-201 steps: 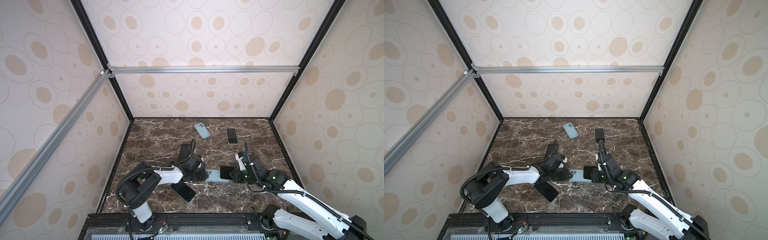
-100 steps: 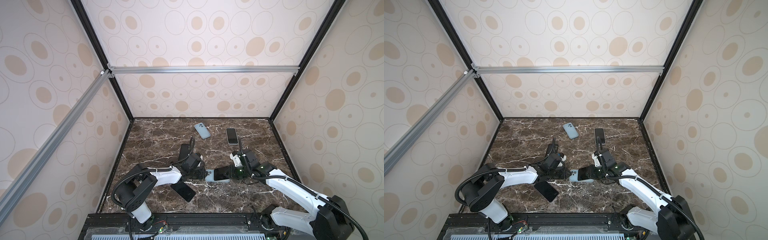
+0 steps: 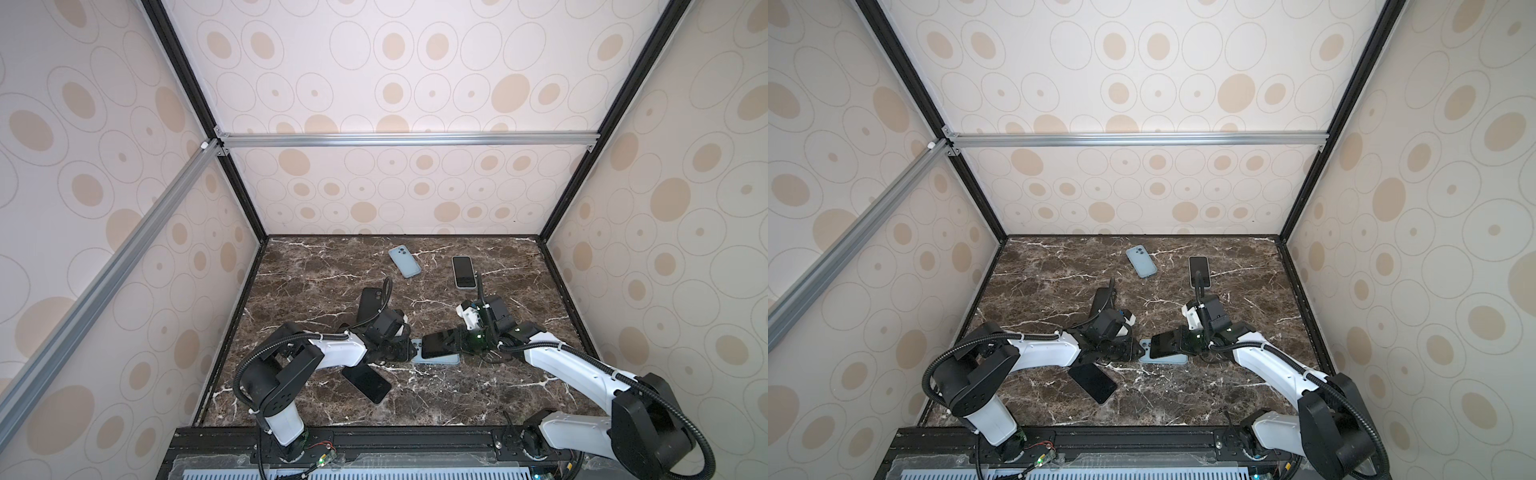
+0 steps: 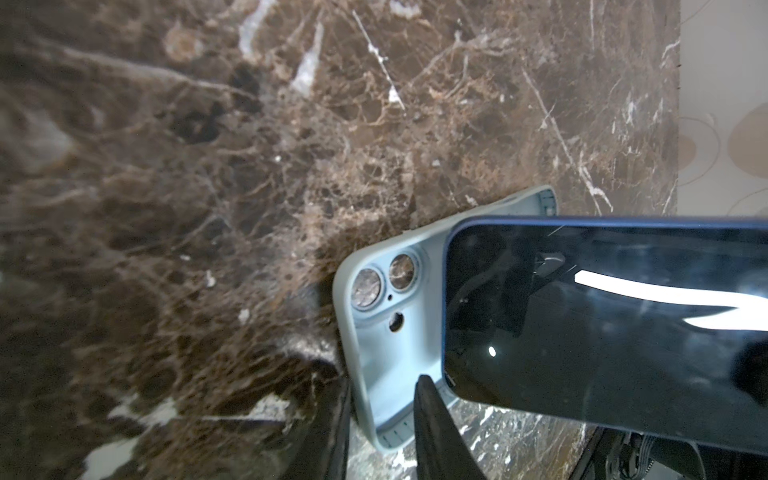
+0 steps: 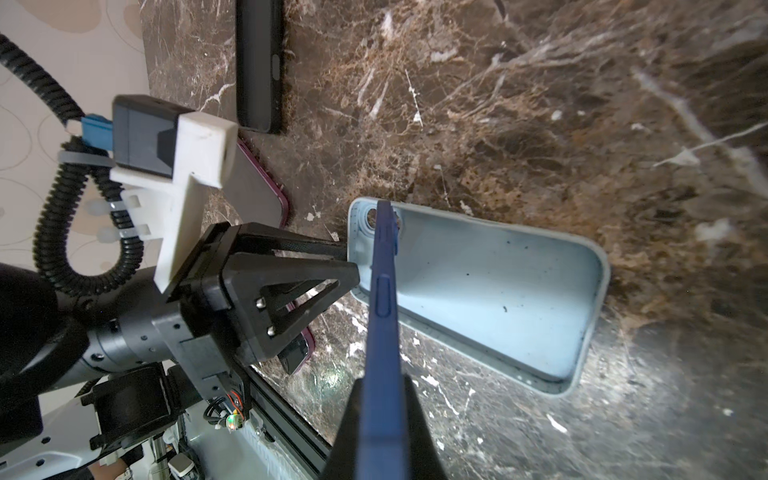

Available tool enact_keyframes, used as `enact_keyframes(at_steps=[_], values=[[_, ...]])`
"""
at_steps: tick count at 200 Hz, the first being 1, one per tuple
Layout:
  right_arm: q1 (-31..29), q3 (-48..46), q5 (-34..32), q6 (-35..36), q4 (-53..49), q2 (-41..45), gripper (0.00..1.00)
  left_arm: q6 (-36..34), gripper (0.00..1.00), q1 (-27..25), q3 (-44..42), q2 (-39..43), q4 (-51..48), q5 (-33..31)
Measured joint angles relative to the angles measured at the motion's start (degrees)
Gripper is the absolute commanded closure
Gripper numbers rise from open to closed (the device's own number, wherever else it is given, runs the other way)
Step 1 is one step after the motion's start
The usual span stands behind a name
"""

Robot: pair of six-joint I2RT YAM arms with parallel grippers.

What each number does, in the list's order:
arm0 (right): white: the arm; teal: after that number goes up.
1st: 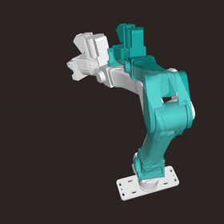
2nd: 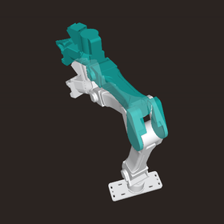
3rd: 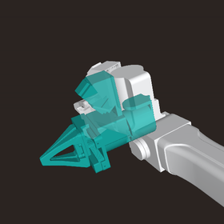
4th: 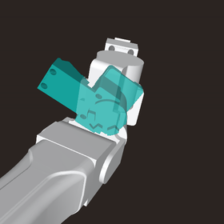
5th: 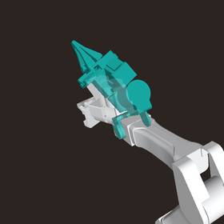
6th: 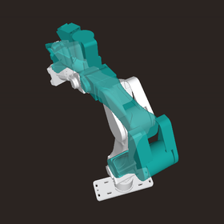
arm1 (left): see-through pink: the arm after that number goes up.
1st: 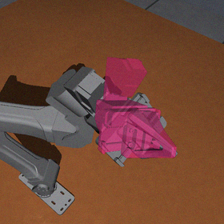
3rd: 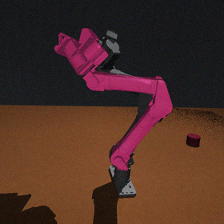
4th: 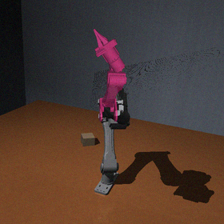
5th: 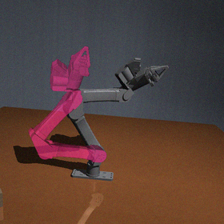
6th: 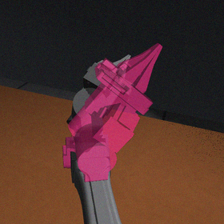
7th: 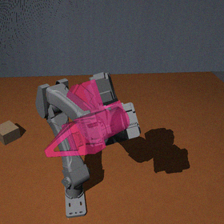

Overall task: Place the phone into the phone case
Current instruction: 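Lower the blue-framed phone edge into the case with the right gripper while left holds it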

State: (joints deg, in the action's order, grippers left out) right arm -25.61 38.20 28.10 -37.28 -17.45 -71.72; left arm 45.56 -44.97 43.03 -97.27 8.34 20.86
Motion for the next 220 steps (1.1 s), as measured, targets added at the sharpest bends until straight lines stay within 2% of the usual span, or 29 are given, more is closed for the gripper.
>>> enact_keyframes(at_steps=[130, 220], values=[[3.6, -3.8, 11.6, -1.2, 11.7, -7.4, 1.0, 0.1, 0.72, 0.4, 0.2, -1.1, 2.1, 2.0], [5.7, -9.6, 18.3, -4.3, 27.2, -13.2, 1.0, 2.7, 0.72, 1.2, -1.6, -0.8, 5.4, 1.2]])
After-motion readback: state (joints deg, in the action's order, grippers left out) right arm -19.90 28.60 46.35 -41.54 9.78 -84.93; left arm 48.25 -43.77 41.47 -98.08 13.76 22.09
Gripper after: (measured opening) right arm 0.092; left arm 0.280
